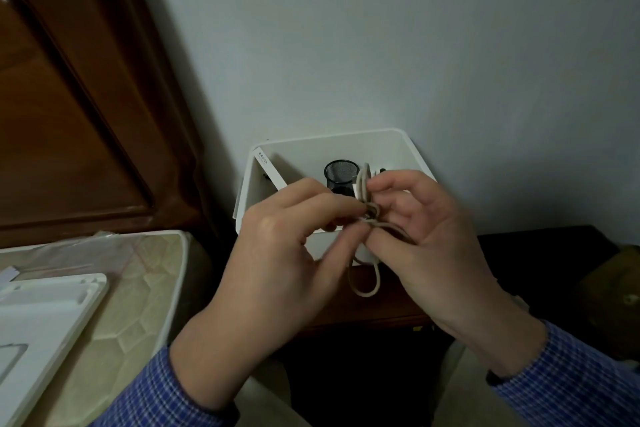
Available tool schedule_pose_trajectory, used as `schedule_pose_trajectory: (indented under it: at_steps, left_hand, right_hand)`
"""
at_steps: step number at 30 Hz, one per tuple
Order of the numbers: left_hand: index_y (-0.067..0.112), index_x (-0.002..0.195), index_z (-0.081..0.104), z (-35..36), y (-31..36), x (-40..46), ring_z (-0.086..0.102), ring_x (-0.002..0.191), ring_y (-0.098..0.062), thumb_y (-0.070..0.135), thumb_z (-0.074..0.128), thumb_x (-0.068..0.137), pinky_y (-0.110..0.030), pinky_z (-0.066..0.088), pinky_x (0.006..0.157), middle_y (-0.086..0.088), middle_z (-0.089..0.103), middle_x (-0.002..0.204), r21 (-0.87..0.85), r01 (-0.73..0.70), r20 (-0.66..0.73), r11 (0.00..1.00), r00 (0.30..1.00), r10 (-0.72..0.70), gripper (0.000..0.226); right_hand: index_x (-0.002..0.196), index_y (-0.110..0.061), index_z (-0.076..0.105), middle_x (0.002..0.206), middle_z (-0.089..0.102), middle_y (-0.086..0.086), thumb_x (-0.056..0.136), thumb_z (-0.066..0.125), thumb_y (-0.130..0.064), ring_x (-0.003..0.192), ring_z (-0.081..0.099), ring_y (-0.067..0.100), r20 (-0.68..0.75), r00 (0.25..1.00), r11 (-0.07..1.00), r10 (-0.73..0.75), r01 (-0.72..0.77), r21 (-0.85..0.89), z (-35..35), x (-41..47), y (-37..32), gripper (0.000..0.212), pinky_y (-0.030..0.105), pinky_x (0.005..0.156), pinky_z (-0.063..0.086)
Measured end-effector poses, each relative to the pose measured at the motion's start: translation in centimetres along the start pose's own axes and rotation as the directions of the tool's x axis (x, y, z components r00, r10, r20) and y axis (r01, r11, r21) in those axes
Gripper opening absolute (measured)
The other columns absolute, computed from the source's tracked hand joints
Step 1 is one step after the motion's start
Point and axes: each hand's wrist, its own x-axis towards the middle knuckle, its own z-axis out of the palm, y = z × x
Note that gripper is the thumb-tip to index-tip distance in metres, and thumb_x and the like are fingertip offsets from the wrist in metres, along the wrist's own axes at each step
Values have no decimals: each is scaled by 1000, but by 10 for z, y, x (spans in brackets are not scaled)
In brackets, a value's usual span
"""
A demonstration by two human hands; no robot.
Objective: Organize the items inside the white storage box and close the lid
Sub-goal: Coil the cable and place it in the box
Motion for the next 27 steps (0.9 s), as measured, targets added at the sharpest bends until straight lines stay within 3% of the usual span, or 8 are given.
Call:
schedule_pose_trajectory:
  at_steps: [6, 10, 14, 17, 20, 23, 25, 27]
  left_hand:
    - [12, 97, 76, -2, -8, 3, 65, 80, -8, 2, 71, 89, -23, 51, 72, 2, 68, 88, 15, -23, 19, 1000, 1000, 22, 14]
    - [13, 97, 76, 4, -4, -2, 71, 81, -13, 1, 75, 86, -21, 54, 74, 4, 72, 86, -153, 113, -74, 982, 989, -126, 17]
    - [12, 92, 75, 4, -4, -4, 73, 79, -18, 3, 78, 83, -21, 55, 76, -1, 76, 84, -434, 297, -34, 851, 938, -345, 14]
    - [10, 85, 77, 3, -4, -5, 72, 76, -15, 1, 77, 82, -17, 53, 72, -2, 75, 80, -428, 309, 2, 850, 940, -341, 9]
    - [10, 84, 76, 4, -5, -7, 71, 73, -10, 1, 77, 83, -14, 51, 70, -2, 74, 78, -423, 352, 50, 835, 929, -366, 9]
    - [10, 92, 75, 7, -7, -12, 71, 76, -19, 12, 75, 87, -26, 56, 71, -6, 73, 80, -483, 405, 102, 776, 907, -409, 5]
    - [12, 99, 69, 10, -9, -18, 68, 82, -32, 27, 71, 85, -43, 57, 76, -10, 71, 87, -535, 467, 185, 704, 878, -442, 20]
    - [10, 105, 62, 17, -10, -24, 68, 89, -34, 34, 70, 84, -47, 54, 82, -16, 69, 98, -581, 583, 325, 568, 806, -494, 33]
  right_hand:
    - [100, -36, 72, 97, 77, -7, 73, 78, -12, 94, 74, 9, 10, 1000, 999, 11, -11, -37, -1, -2, -1, 36, 16, 80, 55]
    - [101, -35, 72, 100, 78, -5, 72, 81, -18, 96, 74, 12, 21, 1000, 1000, 15, -16, 23, -1, -1, -3, 35, 19, 81, 56]
    - [100, -41, 71, 100, 77, -4, 69, 78, -29, 95, 74, 12, 38, 999, 997, 26, -29, 70, 1, -1, -5, 35, 21, 78, 56]
    - [97, -39, 74, 94, 78, -3, 66, 79, -31, 88, 75, 12, 9, 999, 995, 53, -54, 90, 3, -2, -4, 32, 19, 72, 56]
    - [95, -34, 77, 90, 79, -4, 66, 84, -22, 85, 75, 9, -20, 998, 997, 63, -62, 55, 3, -3, 0, 32, 15, 70, 56]
    - [95, -29, 77, 89, 79, -5, 69, 79, -15, 85, 75, 9, -48, 996, 996, 80, -78, 45, 3, -3, 3, 29, 14, 71, 56]
    - [93, -25, 79, 90, 79, -1, 69, 78, -12, 86, 76, 14, -69, 992, 992, 103, -98, 77, 4, -2, 5, 27, 19, 73, 58]
    - [90, -27, 78, 91, 79, 3, 70, 78, -11, 83, 76, 17, -67, 989, 986, 135, -127, 107, 5, -1, 4, 25, 22, 67, 59]
